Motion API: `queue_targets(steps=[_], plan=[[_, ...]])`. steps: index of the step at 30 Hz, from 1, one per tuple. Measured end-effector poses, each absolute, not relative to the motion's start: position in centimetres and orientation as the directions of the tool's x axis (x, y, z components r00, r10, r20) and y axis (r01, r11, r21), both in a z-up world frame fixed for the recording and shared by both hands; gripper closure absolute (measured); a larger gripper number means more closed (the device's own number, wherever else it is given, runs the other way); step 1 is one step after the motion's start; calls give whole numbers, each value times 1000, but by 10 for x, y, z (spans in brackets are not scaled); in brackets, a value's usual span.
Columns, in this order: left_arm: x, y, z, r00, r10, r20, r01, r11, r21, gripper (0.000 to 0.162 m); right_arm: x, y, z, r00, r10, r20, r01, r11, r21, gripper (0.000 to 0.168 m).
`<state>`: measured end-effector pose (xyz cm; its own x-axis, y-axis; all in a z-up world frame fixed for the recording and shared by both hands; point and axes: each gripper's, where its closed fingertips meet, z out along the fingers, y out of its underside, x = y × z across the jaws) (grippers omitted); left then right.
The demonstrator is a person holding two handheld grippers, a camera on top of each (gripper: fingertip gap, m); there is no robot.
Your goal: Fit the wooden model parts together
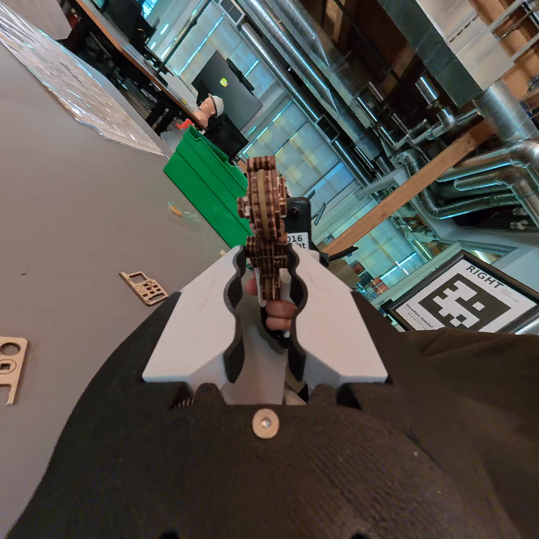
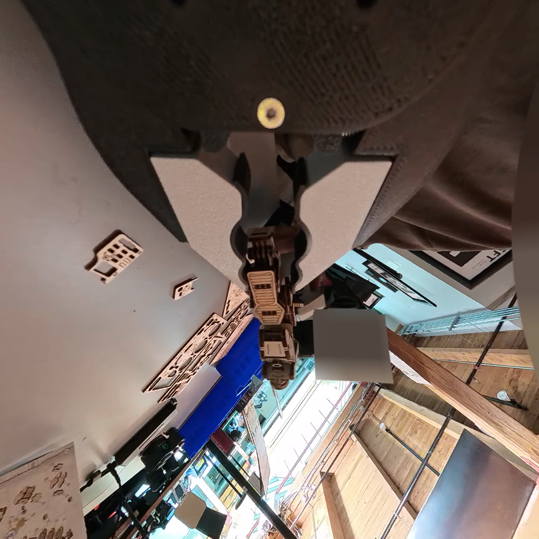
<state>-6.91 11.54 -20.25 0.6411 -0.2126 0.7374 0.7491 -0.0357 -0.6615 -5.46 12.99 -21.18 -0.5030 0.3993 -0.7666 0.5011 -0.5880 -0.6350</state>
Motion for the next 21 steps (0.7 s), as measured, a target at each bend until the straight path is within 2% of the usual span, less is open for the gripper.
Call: queue_targets(steps=[12, 18, 21], plan=[[-74, 115, -207, 640, -189, 745, 752, -45, -658, 136, -54, 126, -218, -506, 426, -750, 504, -561, -657, 144], [-77, 112, -210, 686, -167, 709, 708, -73, -702, 137, -54, 144, -215, -501, 433, -750, 481, -581, -656, 124], [-67, 112, -218, 688, -180, 703, 681, -175, -711, 137, -56, 161, -215, -484, 451, -750, 460, -599, -656, 124]])
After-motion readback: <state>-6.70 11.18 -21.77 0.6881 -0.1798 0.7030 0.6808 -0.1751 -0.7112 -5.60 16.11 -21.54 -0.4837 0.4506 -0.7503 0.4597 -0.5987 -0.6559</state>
